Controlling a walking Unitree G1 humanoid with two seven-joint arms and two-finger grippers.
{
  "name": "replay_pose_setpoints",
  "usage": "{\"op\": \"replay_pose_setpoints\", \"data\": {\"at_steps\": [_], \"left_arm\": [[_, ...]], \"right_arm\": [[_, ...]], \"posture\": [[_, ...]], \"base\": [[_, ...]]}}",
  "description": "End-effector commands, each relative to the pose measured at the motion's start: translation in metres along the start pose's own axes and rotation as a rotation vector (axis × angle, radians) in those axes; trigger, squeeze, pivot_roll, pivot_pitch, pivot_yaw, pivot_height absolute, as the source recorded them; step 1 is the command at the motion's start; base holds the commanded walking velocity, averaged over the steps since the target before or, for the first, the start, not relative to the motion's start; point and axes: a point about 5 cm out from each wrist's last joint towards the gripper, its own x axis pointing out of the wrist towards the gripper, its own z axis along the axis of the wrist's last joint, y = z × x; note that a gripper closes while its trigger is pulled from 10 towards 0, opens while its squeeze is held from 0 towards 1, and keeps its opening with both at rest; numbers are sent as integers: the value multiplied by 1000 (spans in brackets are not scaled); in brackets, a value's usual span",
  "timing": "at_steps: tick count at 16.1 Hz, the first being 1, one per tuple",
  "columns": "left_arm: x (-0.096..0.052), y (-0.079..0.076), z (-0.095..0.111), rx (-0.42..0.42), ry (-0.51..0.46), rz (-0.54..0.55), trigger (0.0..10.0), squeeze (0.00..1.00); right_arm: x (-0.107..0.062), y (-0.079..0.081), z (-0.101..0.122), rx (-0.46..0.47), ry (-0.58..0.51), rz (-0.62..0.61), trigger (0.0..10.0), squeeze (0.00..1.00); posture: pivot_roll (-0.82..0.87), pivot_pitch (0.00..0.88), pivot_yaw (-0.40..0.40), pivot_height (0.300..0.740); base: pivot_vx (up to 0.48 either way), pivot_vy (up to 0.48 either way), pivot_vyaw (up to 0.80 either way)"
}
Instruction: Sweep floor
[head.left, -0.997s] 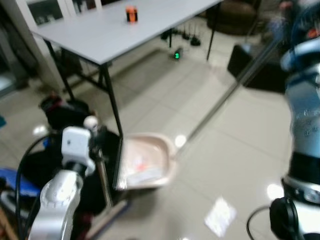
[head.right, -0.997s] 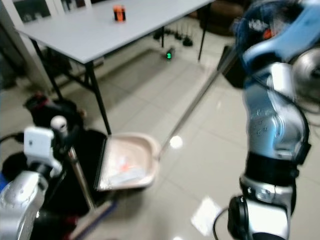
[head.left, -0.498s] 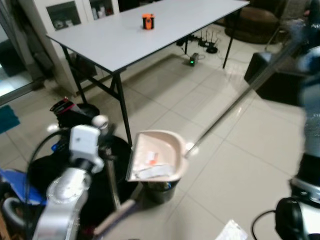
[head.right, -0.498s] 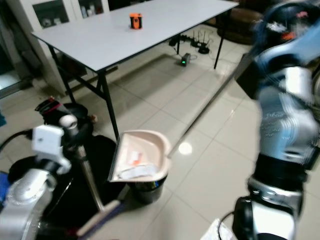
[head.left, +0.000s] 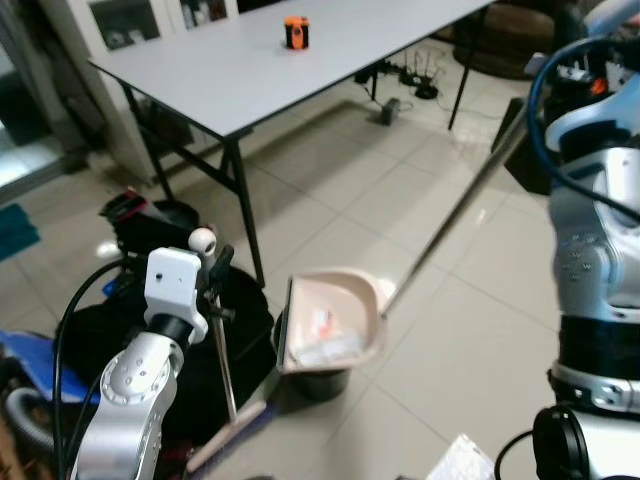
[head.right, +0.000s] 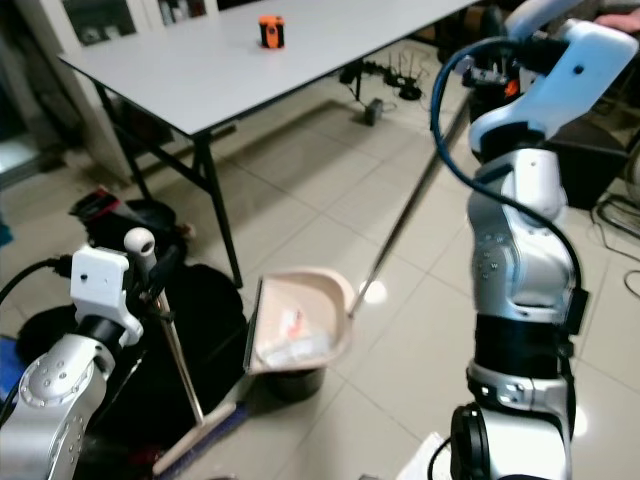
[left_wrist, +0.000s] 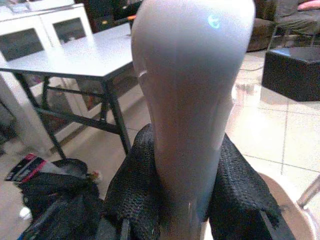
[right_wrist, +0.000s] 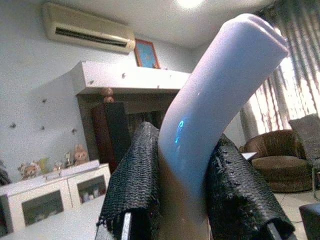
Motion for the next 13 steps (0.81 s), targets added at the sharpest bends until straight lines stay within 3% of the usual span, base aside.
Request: {"op": "replay_pose_setpoints", "data": {"at_steps": [1, 3, 5, 9, 13], "left_arm": [[-1, 3, 5, 17, -20, 7, 10000, 0], [-3, 4, 5, 23, -20, 3, 10000, 0], [-5, 5, 5, 26, -19, 4, 10000, 0], [-8, 6, 6, 36, -19, 10, 10000, 0], [-9, 7, 6, 39, -18, 15, 10000, 0]], "right_arm": [[6, 4, 11, -26, -73, 22, 10000, 0], [11, 27, -2, -139, -122, 127, 10000, 0], [11, 45, -7, -169, -162, 215, 10000, 0], [4, 94, -33, -207, -237, 423, 10000, 0], [-8, 127, -43, -200, -290, 568, 10000, 0]], "posture": [[3, 21, 48, 740], [16, 37, 50, 740], [22, 44, 50, 740], [55, 49, 39, 740], [61, 45, 39, 740]], "base": [[0, 0, 0], [0, 0, 0], [0, 0, 0], [0, 0, 0], [0, 0, 0]]}}
